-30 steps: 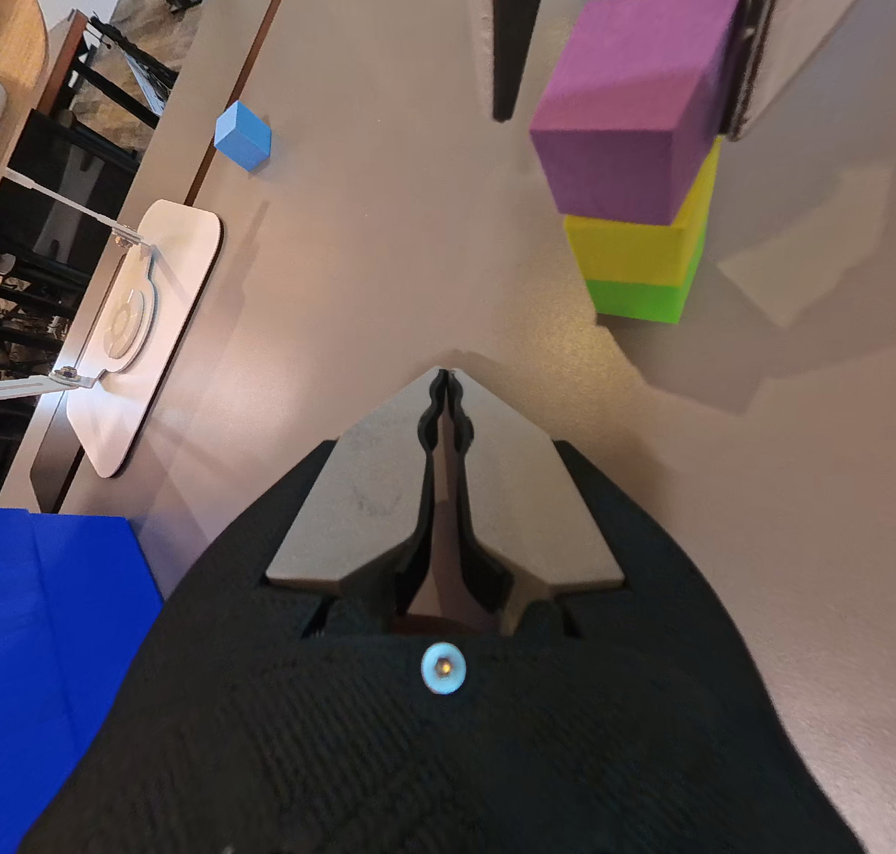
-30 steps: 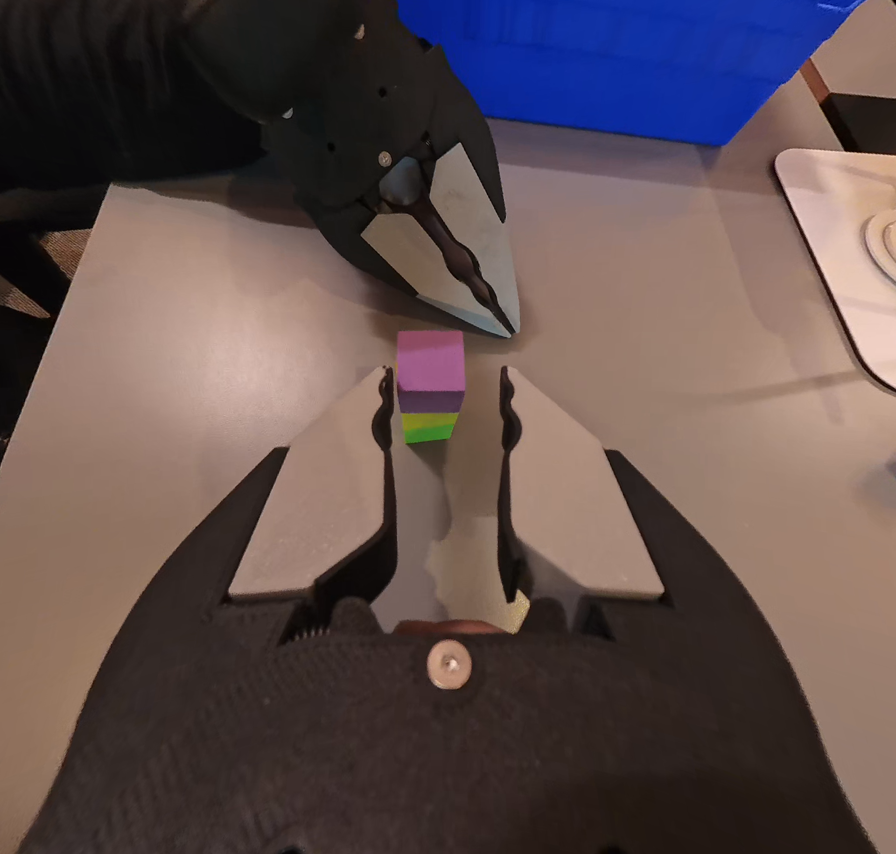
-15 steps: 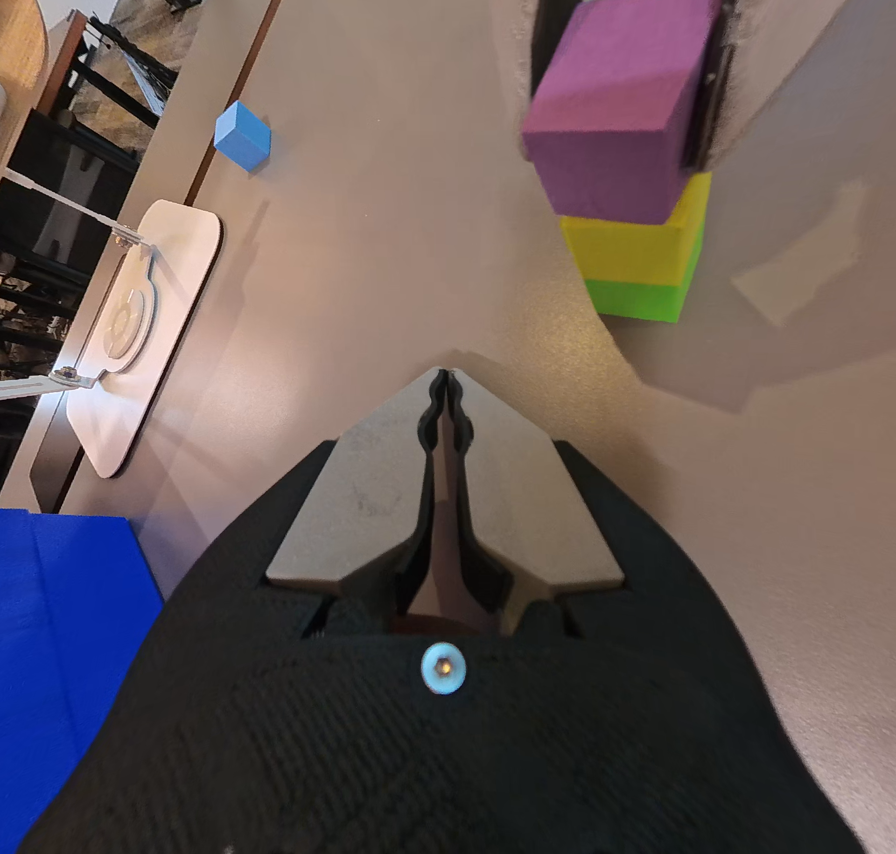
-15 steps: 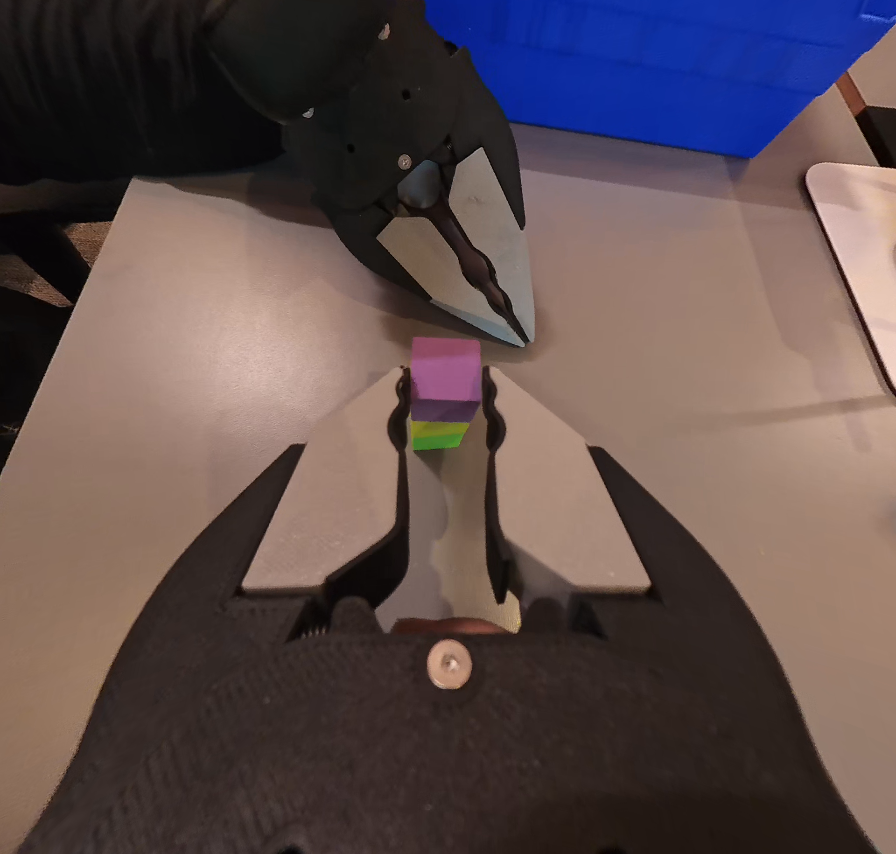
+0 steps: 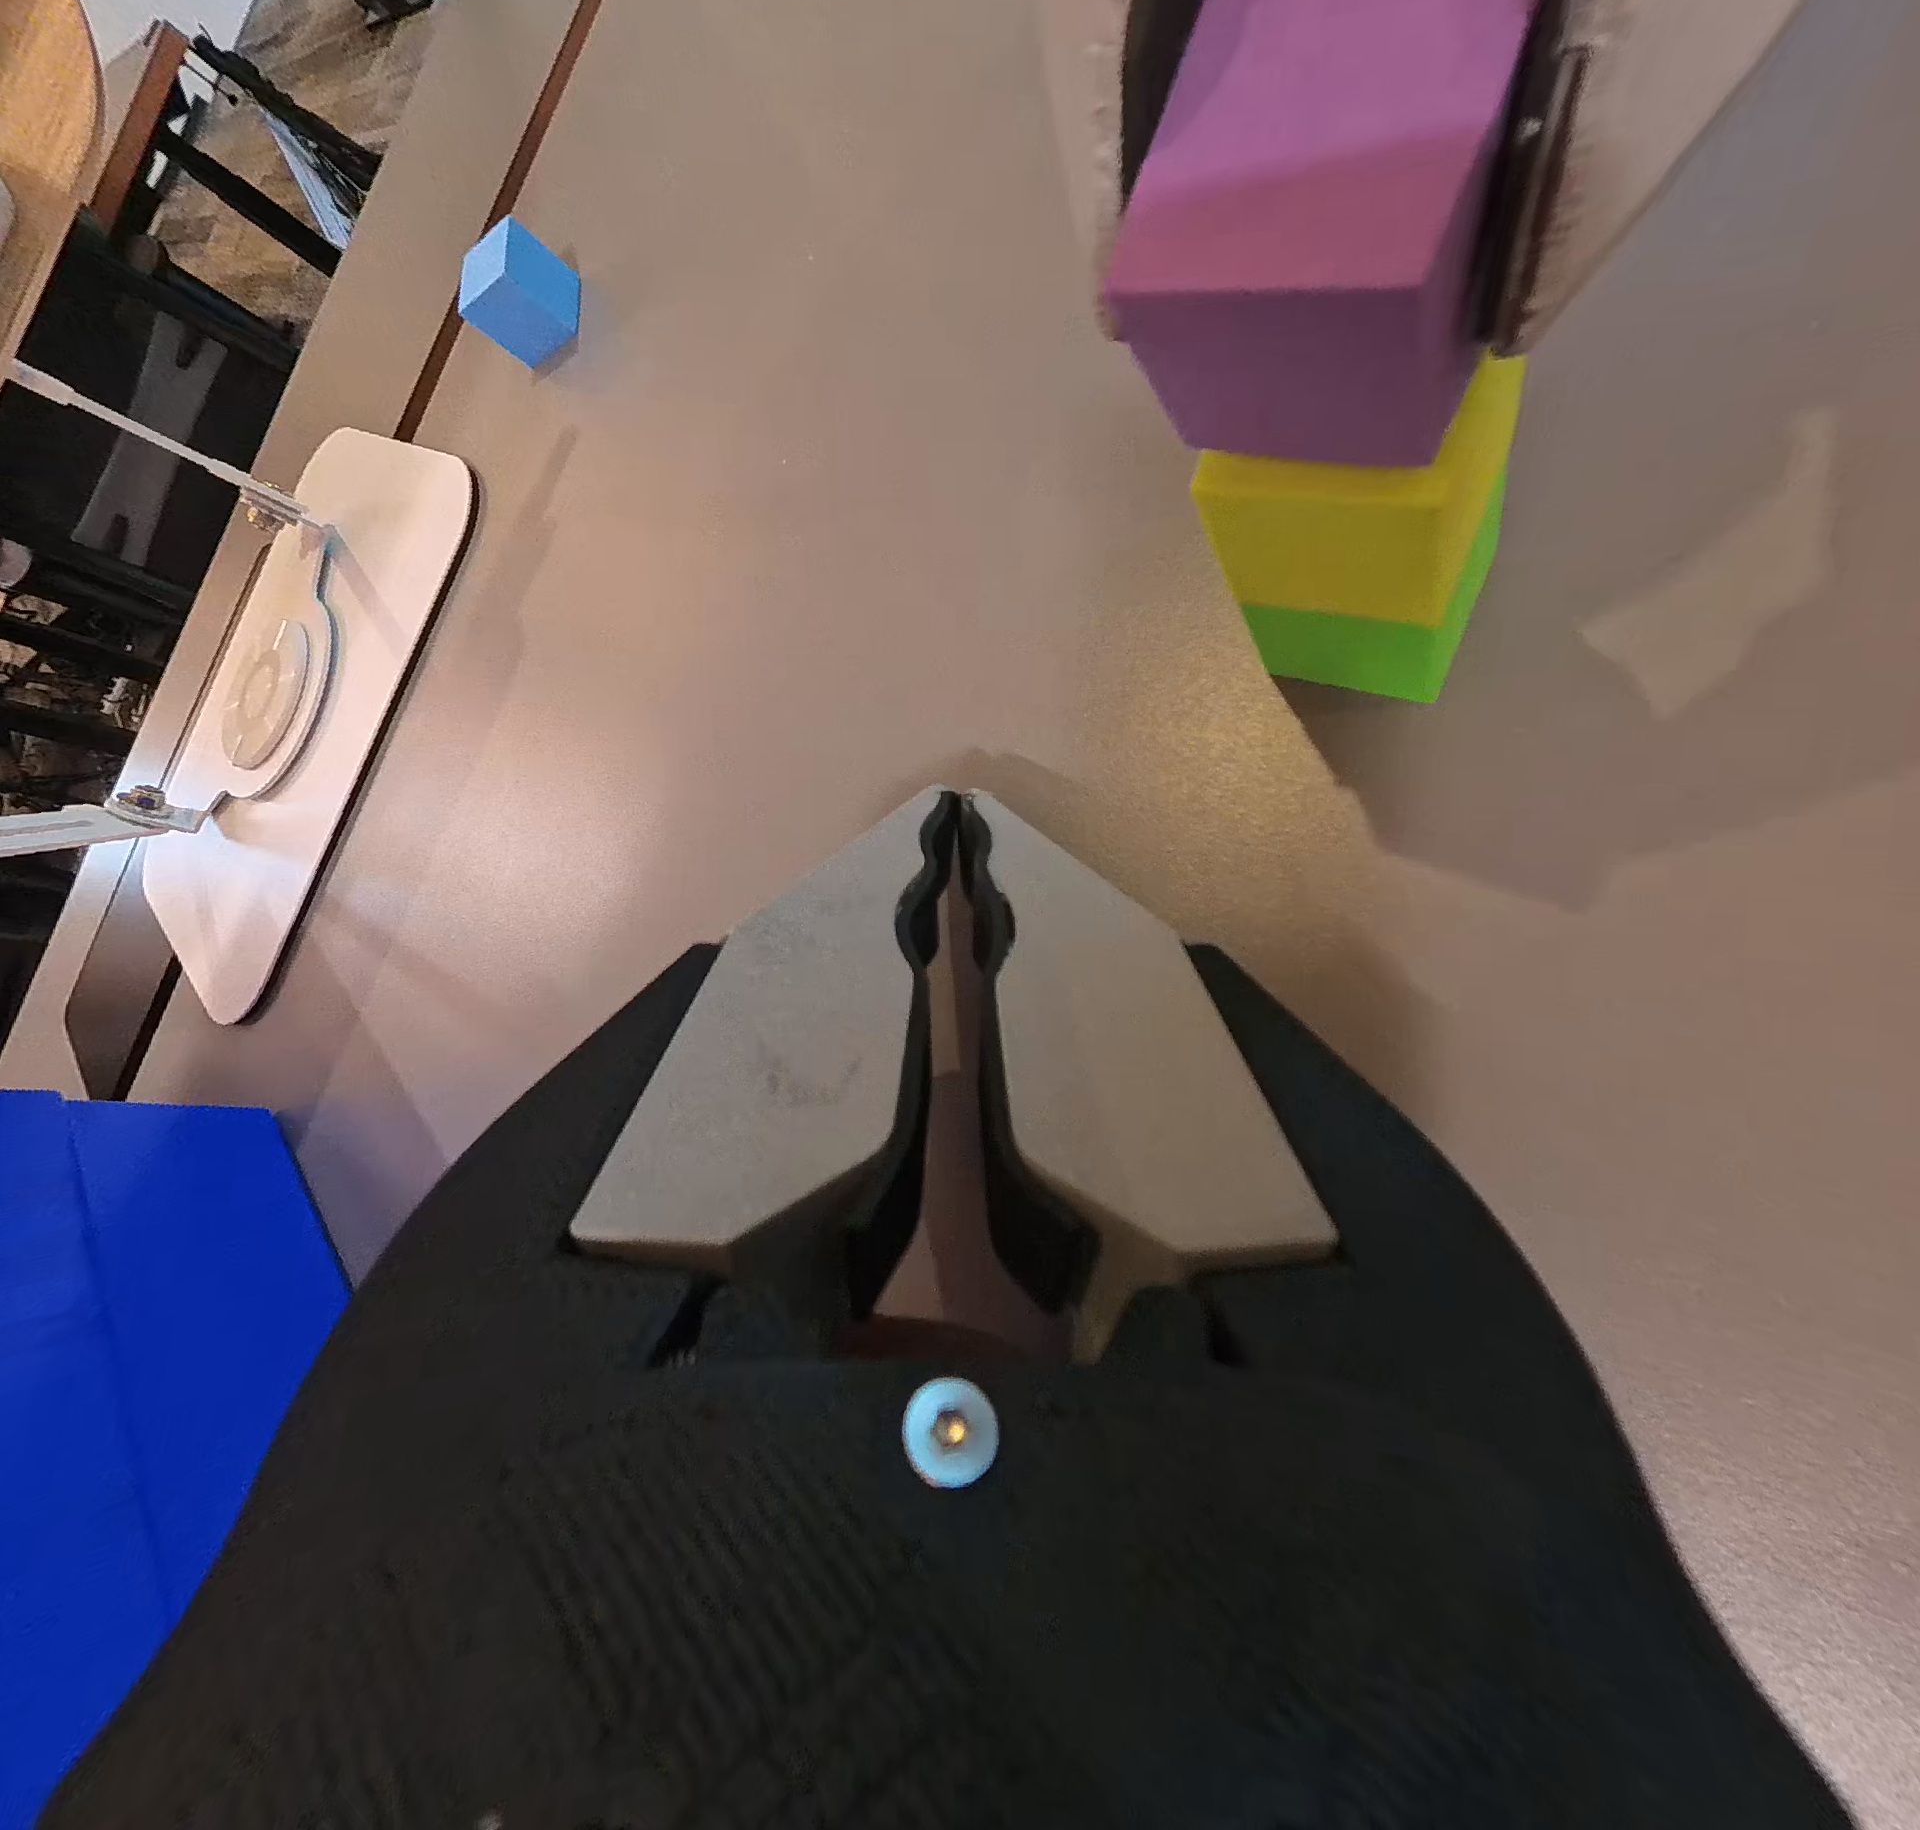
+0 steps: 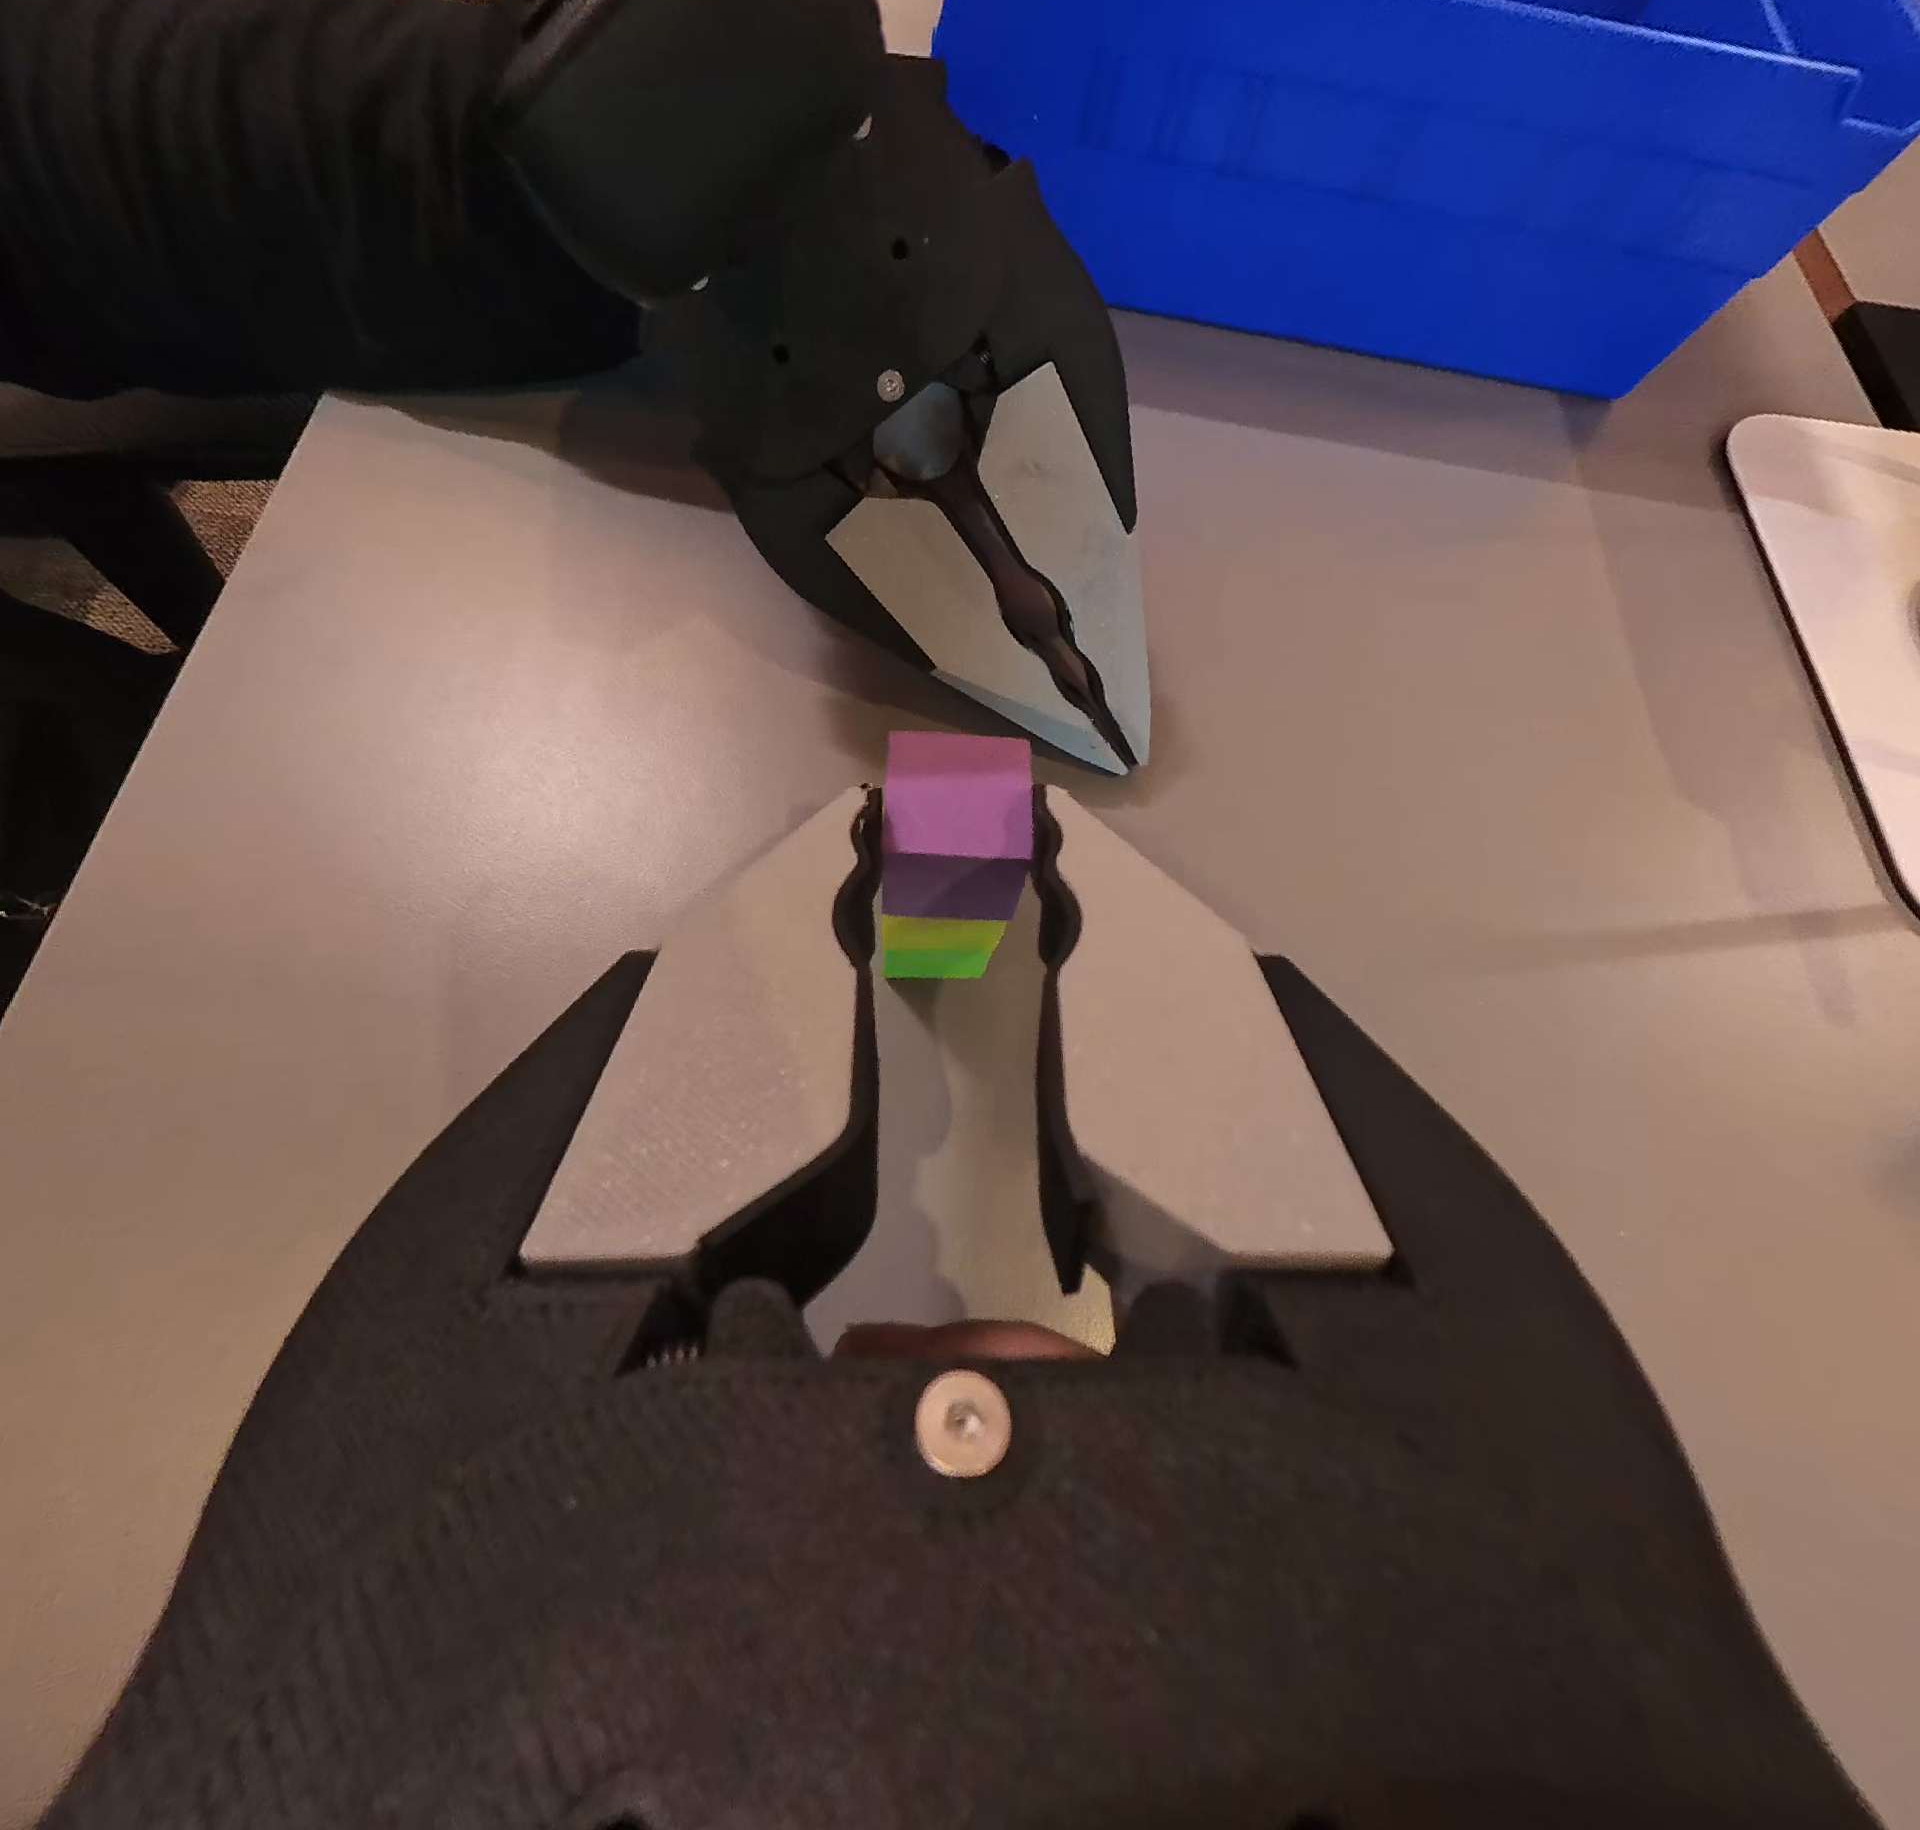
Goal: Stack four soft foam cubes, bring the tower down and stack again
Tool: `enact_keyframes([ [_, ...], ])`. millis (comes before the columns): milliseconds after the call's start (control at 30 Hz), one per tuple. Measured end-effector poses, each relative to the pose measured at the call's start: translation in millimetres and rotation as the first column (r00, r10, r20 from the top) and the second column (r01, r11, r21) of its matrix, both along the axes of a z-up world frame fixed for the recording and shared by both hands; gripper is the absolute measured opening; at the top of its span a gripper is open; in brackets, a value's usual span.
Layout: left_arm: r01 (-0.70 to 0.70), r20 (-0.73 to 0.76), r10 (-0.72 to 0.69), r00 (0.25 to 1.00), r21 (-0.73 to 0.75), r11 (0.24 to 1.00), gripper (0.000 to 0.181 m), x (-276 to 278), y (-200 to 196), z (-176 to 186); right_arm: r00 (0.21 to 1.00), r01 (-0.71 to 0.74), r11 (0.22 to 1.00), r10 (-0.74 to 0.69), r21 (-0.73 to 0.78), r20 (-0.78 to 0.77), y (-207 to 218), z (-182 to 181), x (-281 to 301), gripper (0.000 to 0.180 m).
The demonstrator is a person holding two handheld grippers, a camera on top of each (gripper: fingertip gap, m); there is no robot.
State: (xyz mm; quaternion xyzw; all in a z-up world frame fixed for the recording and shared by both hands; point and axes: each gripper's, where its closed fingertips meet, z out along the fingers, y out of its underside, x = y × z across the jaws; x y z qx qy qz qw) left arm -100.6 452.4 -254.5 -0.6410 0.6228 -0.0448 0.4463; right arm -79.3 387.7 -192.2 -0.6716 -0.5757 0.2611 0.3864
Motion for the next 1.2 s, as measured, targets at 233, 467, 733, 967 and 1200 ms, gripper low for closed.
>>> enact_keyframes([
  [233, 0.000, 0.000, 0.000, 1.000, 0.001, 1.000, 0.000, -0.1, 0.0, 0.0, 1.000, 0.000, 1.000, 0.000, 0.014, -0.001, 0.3, -1.4, -1.6, 0.025],
  [467, 0.000, -0.001, 0.000, 1.000, 0.004, 1.000, 0.000, -0.2, 0.0, 0.0, 1.000, -0.014, 1.000, 0.014, 0.016, -0.013, -1.2, -2.0, -3.3, 0.025],
  [733, -0.001, -0.001, 0.001, 1.000, 0.004, 1.000, 0.000, -0.2, 0.0, 0.0, 1.000, -0.019, 1.000, 0.019, 0.016, -0.016, -1.2, -3.3, -3.0, 0.025],
  [967, -0.001, -0.001, 0.001, 1.000, 0.004, 1.000, 0.000, -0.3, 0.1, 0.1, 0.996, -0.034, 0.999, 0.037, 0.037, -0.080, -0.9, 8.4, -1.8, 0.025],
  [1200, 0.001, 0.001, -0.001, 1.000, -0.006, 1.000, 0.000, -2.1, 0.6, 0.0, 0.983, -0.079, 0.996, 0.084, 0.035, -0.164, 3.8, 17.6, 3.0, 0.025],
])
